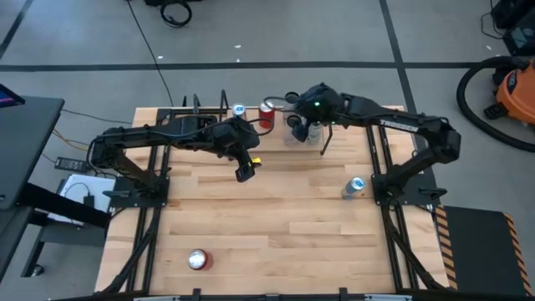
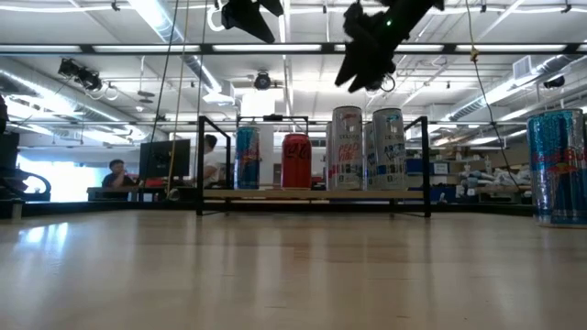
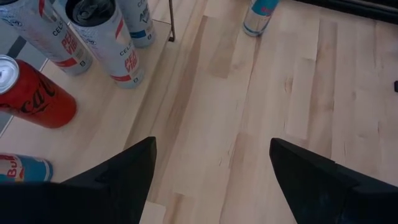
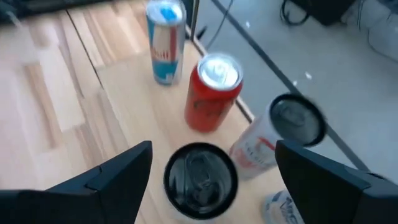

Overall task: Place canned beverage on shelf
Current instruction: Put the red-black soda can on the shelf aligned with the other red-black soda can

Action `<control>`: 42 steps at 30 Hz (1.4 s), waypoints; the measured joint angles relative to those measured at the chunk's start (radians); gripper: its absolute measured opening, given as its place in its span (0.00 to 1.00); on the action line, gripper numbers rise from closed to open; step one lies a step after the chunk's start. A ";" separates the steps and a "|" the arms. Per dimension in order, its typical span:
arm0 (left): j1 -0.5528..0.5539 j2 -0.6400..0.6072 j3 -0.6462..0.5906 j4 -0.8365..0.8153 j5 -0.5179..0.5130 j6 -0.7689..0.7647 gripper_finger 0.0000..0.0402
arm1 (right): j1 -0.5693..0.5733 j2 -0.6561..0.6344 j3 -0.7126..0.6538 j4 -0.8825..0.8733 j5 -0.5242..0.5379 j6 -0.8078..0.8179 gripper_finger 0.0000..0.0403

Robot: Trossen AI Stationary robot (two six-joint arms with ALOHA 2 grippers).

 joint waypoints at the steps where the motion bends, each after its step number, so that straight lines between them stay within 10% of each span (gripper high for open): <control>1: 0.000 0.000 0.000 0.000 0.000 0.000 0.79 | 0.000 -0.019 0.000 0.000 -0.007 0.000 0.87; 24: -0.004 0.000 0.000 0.000 0.000 -0.073 0.79 | 0.239 -0.225 0.000 -0.134 -0.244 0.032 0.87; 42: -0.174 0.000 0.001 -0.180 0.000 -0.234 0.79 | 0.459 -0.224 0.000 -0.172 -0.203 0.039 0.87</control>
